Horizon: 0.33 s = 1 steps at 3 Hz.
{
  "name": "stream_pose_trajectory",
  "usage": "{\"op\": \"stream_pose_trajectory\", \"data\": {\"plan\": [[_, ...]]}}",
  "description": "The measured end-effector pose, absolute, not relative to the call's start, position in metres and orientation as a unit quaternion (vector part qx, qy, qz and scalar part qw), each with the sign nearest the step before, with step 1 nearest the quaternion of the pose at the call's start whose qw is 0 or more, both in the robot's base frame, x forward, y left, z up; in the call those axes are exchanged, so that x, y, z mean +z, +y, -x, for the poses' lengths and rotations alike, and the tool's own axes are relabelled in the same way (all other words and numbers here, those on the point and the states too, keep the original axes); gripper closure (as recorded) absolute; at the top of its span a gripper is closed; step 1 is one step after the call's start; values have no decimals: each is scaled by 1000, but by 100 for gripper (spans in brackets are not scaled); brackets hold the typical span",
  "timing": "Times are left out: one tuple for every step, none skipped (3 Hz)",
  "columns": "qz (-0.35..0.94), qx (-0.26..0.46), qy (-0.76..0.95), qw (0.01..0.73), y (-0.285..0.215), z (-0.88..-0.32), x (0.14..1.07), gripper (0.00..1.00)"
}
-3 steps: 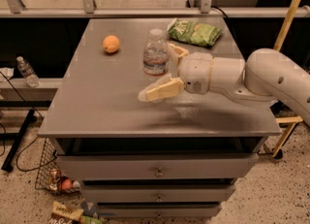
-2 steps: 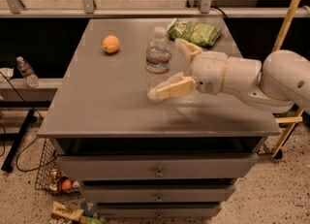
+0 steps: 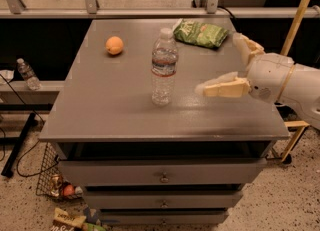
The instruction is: Place water bottle upright
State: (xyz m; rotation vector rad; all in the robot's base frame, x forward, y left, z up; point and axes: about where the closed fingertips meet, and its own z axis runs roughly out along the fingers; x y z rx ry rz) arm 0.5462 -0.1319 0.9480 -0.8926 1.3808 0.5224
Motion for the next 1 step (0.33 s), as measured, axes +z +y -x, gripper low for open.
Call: {"op": "stream_pose_trajectory", "data": {"plan": [[393, 230, 608, 650, -132, -546, 948, 0]]}}
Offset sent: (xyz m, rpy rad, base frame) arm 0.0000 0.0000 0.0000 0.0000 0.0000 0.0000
